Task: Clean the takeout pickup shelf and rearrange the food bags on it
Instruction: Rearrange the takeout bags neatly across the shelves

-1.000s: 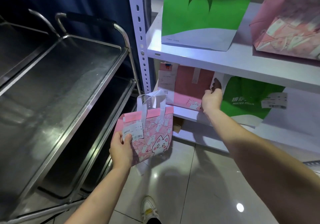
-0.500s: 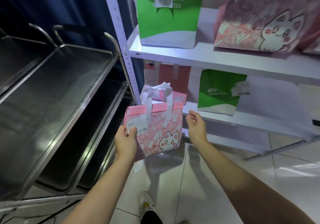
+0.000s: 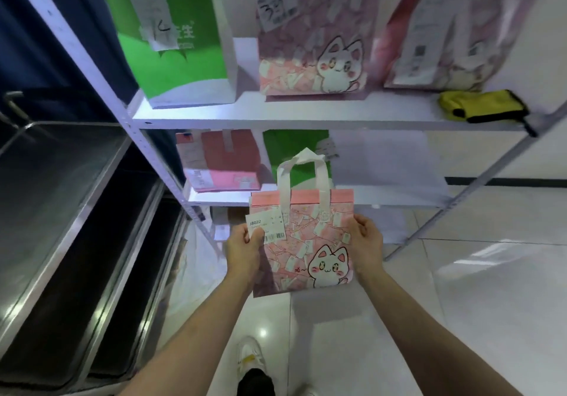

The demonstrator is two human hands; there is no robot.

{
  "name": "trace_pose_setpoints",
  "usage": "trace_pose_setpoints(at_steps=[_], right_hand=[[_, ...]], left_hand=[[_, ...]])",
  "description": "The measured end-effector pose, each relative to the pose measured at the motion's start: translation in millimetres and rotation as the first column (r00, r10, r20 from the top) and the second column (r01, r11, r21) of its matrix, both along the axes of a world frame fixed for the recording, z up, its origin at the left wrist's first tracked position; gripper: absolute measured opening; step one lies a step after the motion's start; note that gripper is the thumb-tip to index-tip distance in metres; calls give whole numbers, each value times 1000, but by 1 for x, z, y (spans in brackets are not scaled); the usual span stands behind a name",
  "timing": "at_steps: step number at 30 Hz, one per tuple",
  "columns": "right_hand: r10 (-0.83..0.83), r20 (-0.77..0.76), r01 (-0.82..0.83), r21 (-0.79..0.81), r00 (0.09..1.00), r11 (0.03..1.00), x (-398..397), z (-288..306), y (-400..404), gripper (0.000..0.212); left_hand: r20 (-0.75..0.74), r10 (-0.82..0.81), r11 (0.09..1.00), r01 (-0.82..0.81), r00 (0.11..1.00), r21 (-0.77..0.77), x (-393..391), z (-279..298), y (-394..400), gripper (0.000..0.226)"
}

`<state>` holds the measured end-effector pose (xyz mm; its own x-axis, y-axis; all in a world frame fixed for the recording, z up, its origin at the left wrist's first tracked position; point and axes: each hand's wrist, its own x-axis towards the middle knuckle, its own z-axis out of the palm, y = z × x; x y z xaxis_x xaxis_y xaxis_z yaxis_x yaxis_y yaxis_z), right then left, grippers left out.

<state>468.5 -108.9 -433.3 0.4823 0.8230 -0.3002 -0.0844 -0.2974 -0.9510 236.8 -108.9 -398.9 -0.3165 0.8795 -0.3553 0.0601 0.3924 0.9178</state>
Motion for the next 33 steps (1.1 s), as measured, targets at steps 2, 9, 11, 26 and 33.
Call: trace_pose_setpoints(at_steps=[2,9,11,26,33], right_hand=[[-48,1,48,3,999,999,23,5,-3,9],[-202,60,204,-28,977,979,91,8,8,8],[-241,64,244,-51,968,968,110,6,15,11],[-344,143,357,-81,928,931,237,1,103,25],[-257,226,263,2,940,965,285,0,151,26]], left_hand=[[-6,-58,998,58,998,-5,24,-1,7,11],[-119,-264,964,259,957,-55,90,-15,46,17],[-187,-330,944,320,925,-79,108,-18,61,21],[-386,-632,762,629,671,-155,232,-41,195,27],[-375,-541,830,549,753,-95,266,-58,243,22]])
